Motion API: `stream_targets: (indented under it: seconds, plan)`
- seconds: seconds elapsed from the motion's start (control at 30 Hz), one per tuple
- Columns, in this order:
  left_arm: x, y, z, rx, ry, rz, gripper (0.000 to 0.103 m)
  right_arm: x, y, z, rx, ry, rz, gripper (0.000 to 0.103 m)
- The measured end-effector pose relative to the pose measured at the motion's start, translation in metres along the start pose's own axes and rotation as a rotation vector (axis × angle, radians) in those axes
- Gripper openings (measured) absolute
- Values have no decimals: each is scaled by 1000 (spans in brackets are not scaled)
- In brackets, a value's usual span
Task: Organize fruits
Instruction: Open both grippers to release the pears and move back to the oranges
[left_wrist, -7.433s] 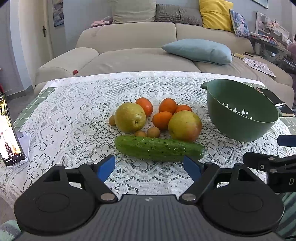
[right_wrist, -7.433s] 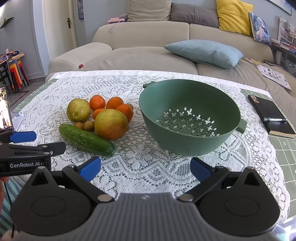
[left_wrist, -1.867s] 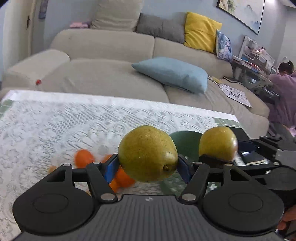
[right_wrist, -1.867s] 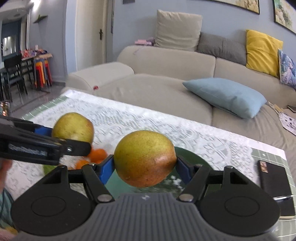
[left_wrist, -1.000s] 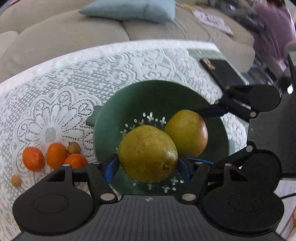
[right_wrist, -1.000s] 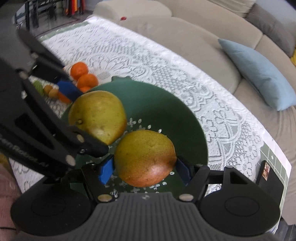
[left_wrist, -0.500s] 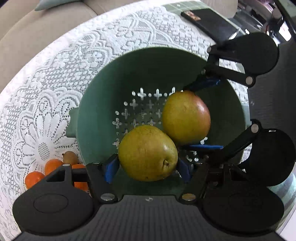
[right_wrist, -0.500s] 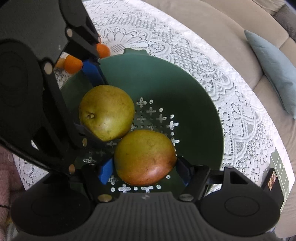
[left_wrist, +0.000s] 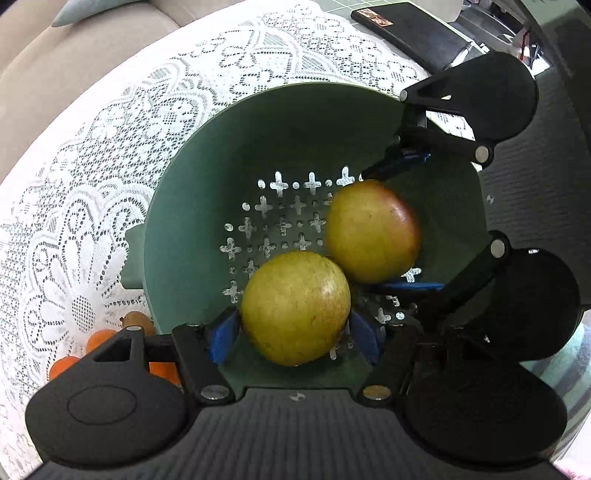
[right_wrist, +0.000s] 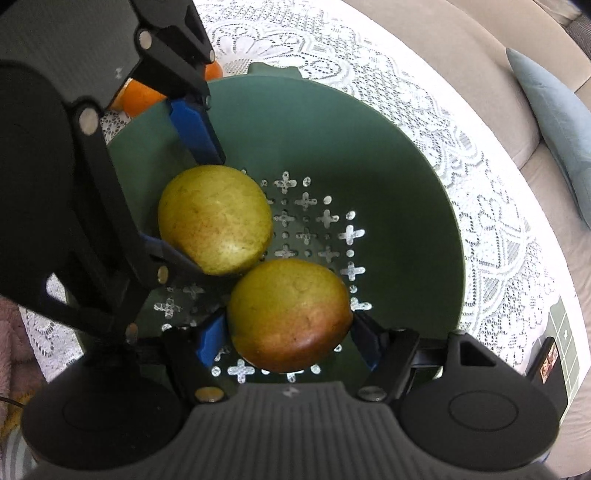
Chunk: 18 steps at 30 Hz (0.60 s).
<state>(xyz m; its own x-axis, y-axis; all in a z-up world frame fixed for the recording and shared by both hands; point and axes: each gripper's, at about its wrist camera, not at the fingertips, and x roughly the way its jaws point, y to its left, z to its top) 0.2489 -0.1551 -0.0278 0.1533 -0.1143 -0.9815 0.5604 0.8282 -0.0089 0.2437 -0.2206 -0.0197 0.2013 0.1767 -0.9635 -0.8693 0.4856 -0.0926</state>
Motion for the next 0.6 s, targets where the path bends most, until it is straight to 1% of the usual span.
stream_targets:
  seconds: [0.1, 0.13, 0.23, 0.33, 0.43, 0.6]
  plan:
    - [1, 1, 0, 7, 2, 13, 78, -5, -1, 2, -7, -16, -21, 70]
    - [-1, 1, 0, 9, 0, 14, 77, -8, -2, 3, -2, -24, -22, 73]
    - [-11, 2, -2, -1, -22, 3, 77, -19, -3, 5, -1, -40, -42, 75]
    - [-30, 0, -7, 9, -52, -12, 77, -30, -3, 6, 8, -58, -49, 75]
    - [-51, -3, -15, 33, -87, 1, 77, -42, 0, 9, 26, -81, -62, 75]
    - [-87, 5, -29, 35, -153, 35, 77, -67, 7, 18, 69, -170, -60, 76]
